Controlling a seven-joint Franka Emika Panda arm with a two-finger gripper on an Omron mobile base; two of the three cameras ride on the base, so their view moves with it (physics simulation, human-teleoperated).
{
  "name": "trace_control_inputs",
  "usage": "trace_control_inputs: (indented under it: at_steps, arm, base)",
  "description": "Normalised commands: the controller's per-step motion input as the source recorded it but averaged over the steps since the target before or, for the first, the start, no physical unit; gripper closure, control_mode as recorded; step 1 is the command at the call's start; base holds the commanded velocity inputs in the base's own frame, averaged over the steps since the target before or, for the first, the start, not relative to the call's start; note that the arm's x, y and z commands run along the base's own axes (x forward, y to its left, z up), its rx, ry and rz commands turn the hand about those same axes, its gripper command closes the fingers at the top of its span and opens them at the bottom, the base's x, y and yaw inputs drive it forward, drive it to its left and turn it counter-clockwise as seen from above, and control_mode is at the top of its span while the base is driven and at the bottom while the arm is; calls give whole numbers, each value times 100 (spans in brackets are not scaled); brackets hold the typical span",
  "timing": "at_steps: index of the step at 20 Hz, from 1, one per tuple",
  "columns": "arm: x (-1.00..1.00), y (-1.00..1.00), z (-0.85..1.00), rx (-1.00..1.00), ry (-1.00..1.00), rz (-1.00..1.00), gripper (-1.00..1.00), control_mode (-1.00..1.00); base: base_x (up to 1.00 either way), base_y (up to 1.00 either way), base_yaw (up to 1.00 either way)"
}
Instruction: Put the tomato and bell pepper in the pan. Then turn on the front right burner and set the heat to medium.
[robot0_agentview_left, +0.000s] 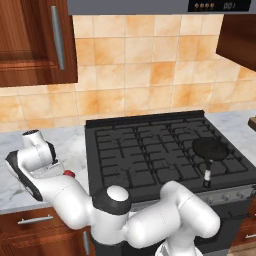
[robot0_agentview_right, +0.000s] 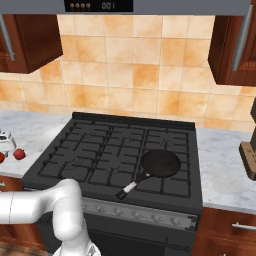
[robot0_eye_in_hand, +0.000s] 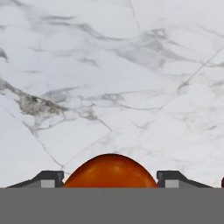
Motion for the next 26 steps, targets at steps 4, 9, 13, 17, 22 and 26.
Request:
trace_control_inputs:
  at_steps: [4,9,13,17,22,26]
  arm:
    - [-1,0,0,0,0,-1,100,-100]
    - [-9,0,51,0,-7,-11,100,-100]
    - [-30,-36,43,0,-12,-17,100,-100]
    - [-46,-95,26,0,-20,-28,100,-100]
    - [-33,-100,58,3,-17,-22,100,-100]
    - [-40,-100,43,12,-22,-15,100,-100]
  base:
    - [0,0,0]
    - [0,0,0]
    - [0,0,0]
    - [0,0,0]
    - [0,0,0]
    - [0,0,0]
